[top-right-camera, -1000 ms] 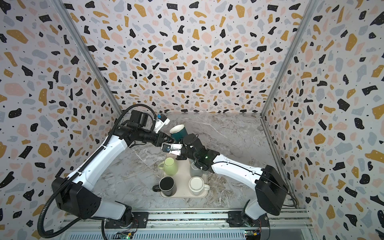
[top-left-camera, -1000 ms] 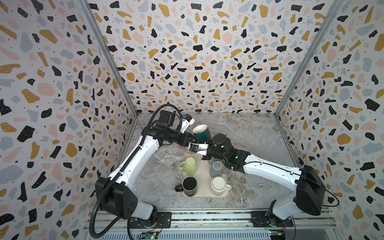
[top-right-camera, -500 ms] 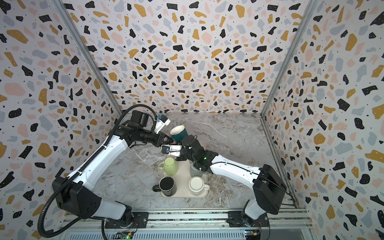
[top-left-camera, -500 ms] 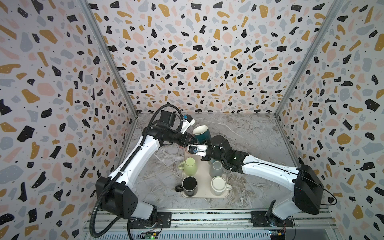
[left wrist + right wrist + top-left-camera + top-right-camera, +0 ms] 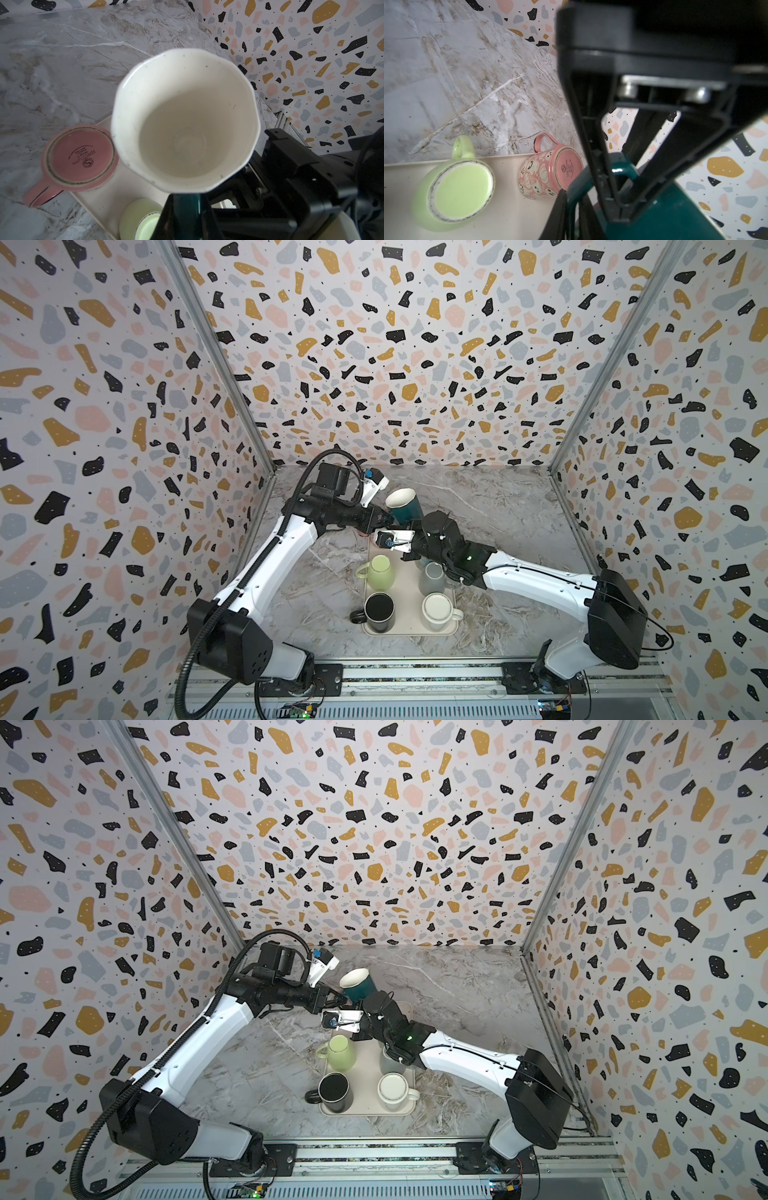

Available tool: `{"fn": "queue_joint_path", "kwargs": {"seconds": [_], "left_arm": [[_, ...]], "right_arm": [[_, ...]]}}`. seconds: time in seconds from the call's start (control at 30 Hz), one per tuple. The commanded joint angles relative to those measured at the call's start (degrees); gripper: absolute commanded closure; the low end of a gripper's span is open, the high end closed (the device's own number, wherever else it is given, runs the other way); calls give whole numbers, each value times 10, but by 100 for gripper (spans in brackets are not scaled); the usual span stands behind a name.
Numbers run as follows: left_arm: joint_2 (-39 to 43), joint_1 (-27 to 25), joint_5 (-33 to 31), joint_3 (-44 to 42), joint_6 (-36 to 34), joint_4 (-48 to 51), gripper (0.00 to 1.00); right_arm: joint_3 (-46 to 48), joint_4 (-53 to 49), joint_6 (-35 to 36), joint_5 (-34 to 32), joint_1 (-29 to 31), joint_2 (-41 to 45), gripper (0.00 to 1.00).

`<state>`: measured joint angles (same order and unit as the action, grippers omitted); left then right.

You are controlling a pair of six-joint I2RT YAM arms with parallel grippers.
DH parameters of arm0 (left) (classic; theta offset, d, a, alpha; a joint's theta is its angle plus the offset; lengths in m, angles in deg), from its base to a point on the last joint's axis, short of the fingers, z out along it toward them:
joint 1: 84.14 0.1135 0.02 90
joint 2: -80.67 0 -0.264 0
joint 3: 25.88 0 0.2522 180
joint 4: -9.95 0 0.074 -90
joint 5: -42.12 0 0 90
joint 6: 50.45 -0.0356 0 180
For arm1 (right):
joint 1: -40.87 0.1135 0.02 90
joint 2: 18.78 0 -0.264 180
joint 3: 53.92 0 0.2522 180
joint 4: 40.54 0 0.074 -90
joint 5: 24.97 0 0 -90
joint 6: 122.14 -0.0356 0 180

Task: Turn the mug right side up
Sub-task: 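Grasp the upright dark green mug's handle with the left gripper, then open the right gripper and pull back while the left gripper carries the mug away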

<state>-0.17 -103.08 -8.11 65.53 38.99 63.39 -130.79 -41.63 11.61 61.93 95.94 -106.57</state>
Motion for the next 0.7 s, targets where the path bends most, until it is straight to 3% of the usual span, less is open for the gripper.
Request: {"fn": "queue_joint_path", "kwargs": {"seconds": [0.0,0.1,0.67], "left_arm": [[21,-2,8,-10,11,-35,100],[24,-1,6,-6,15,-42,100],[-17,7,-37,33,63,-121,100]], "right_arm": [[-4,60,7,-21,0,20,75],[-4,61,8,-25,0,18,66],[24,54,-1,-69,-1,61,49]]}}
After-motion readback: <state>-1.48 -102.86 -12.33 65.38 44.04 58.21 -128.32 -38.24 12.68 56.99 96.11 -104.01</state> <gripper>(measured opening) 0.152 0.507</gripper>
